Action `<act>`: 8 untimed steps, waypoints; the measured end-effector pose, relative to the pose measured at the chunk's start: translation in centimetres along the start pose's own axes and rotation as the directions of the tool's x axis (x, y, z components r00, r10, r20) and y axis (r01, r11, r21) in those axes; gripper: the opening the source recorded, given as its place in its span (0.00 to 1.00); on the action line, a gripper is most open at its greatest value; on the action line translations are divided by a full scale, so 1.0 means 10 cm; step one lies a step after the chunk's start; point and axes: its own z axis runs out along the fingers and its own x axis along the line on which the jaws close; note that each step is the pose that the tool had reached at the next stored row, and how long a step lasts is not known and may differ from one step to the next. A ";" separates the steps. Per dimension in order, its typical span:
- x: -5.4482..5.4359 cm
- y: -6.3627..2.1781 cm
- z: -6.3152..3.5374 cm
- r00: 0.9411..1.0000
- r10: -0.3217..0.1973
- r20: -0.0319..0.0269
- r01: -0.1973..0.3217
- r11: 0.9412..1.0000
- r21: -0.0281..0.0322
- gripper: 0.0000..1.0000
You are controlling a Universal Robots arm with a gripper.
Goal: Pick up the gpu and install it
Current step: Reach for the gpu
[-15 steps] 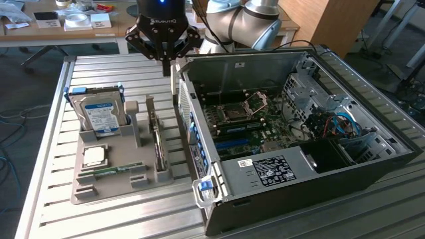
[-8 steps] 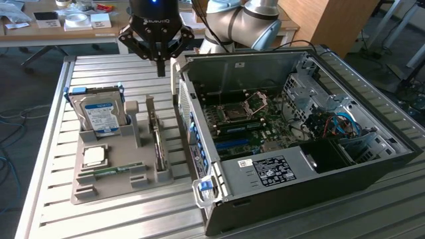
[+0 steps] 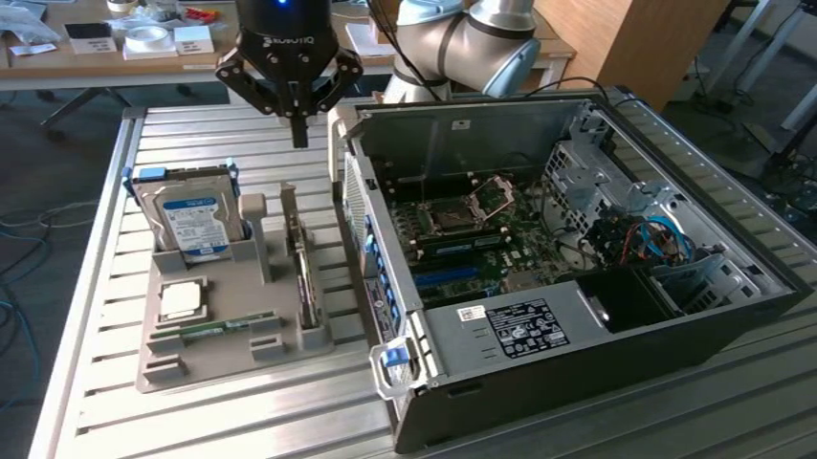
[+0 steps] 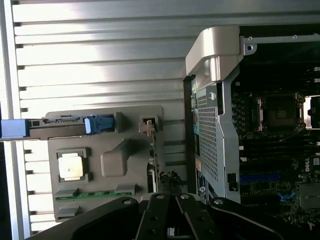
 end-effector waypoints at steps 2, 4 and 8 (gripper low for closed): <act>0.01 -0.001 0.000 1.000 0.000 0.000 0.000 1.000 0.000 0.11; 0.02 -0.002 0.000 1.000 0.000 0.000 0.000 1.000 0.000 0.11; 0.02 -0.003 -0.001 1.000 0.000 0.000 0.000 1.000 0.000 0.11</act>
